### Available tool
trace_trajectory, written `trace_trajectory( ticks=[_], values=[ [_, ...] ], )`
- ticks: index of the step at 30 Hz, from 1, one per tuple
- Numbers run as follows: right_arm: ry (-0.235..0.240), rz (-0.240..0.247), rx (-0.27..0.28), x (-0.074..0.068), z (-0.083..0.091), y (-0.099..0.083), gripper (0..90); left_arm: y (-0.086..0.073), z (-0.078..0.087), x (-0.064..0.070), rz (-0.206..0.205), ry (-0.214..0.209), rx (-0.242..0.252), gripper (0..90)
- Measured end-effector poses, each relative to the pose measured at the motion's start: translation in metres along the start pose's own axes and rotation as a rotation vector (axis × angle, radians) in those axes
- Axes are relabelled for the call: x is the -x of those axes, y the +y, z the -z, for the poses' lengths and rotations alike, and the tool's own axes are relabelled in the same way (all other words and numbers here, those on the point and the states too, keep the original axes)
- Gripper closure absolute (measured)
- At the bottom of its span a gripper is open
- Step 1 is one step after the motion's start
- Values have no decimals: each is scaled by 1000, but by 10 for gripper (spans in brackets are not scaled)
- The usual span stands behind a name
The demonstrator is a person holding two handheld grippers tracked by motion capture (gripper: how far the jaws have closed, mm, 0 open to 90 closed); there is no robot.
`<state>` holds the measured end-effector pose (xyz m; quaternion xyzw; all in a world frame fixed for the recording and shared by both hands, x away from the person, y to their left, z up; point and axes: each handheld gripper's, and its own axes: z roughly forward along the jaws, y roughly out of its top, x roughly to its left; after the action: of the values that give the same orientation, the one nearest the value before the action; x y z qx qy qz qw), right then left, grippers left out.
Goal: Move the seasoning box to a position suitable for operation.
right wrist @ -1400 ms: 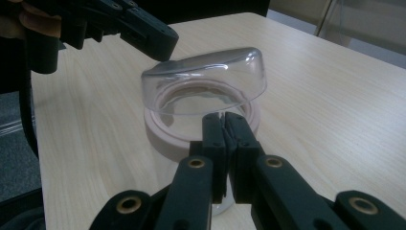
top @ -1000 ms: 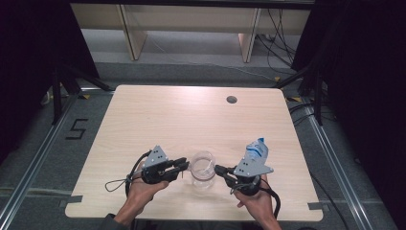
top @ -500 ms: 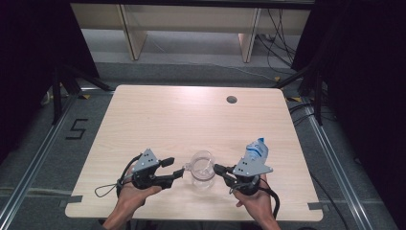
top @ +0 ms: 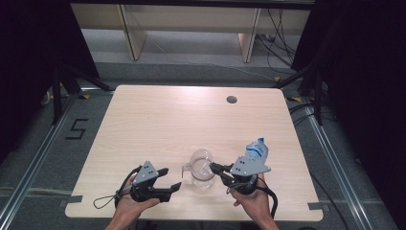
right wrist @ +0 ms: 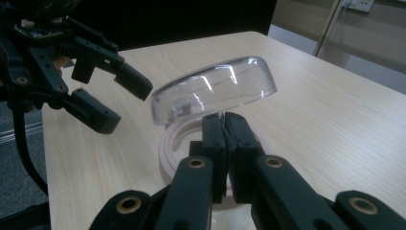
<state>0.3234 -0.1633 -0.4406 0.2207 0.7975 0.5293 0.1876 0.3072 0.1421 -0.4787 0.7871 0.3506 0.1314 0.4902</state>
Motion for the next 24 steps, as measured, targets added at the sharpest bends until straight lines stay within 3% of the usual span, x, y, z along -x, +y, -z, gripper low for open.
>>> trace_trajectory(
  ticks=[1, 4, 13, 16, 21, 22, 24],
  values=[
    [1, 19, 5, 0, -1, 1, 878, -2, 0, 0, 3, 3, 6, 285],
    [5, 1, -2, -3, -2, 4, 878, -5, 2, 1, -5, 15, -8, 272],
    [19, 45, 17, -10, -9, 15, 878, -13, 2, 2, 8, 40, 4, 256],
    [19, 43, 22, -13, -12, 16, 878, -14, 4, 1, -5, 49, 1, 253],
    [22, 56, 30, -15, -17, 19, 878, -17, 3, 2, 18, 48, 12, 249],
    [38, 34, 14, -18, -16, 19, 878, -18, 3, 1, 15, 48, 6, 249],
    [32, 37, 27, -19, -19, 20, 878, -19, 3, 3, 17, 56, 0, 249]
  ],
)
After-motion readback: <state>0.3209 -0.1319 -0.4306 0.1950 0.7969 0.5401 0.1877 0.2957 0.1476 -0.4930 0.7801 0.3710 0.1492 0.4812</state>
